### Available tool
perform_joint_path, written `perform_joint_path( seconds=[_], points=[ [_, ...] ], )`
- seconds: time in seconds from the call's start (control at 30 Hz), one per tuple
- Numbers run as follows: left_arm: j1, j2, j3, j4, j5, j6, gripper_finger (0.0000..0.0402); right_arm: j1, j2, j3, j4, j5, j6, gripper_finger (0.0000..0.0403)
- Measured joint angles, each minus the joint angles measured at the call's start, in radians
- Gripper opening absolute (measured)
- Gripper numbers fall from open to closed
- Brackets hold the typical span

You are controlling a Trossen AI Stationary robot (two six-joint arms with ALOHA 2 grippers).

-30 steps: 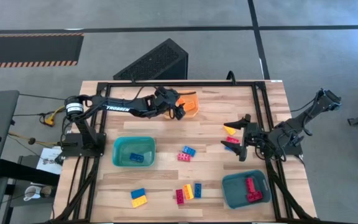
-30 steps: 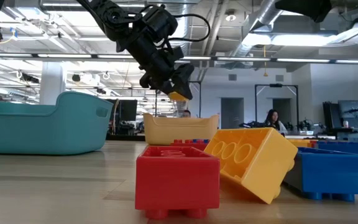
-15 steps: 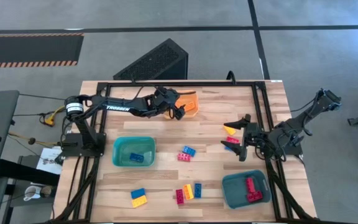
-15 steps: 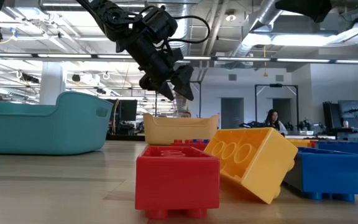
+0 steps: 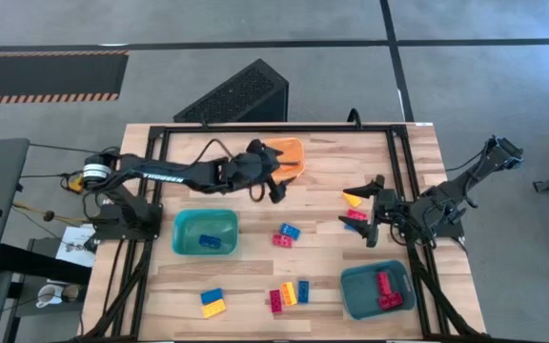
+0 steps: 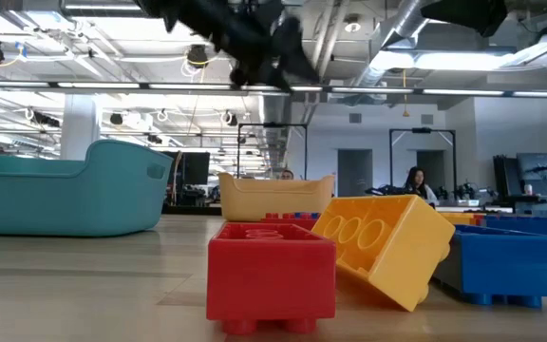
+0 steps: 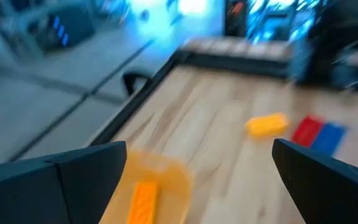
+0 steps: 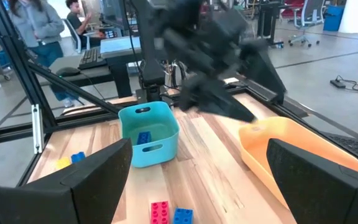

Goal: Sort & place blocks by color
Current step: Put the blue game piece into the green bin

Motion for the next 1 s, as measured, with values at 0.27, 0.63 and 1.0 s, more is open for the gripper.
perform_joint_path(
  seconds=[0.27, 0.63, 1.0],
  points=[
    [-0.188, -0.099, 0.001, 0.082, -0.020, 0.201, 0.0389, 0.000, 0.000, 0.000, -0.001, 0.000, 0.000, 0.0395],
    [-0.192, -0.185, -0.143, 0.104, -0.003, 0.084, 0.0389, 0.000, 0.000, 0.000, 0.004, 0.000, 0.001, 0.0395],
    [-0.179, -0.214, -0.397, 0.386, 0.231, -0.156, 0.0389, -0.001, 0.000, 0.000, 0.007, 0.001, 0.000, 0.0395]
  ],
)
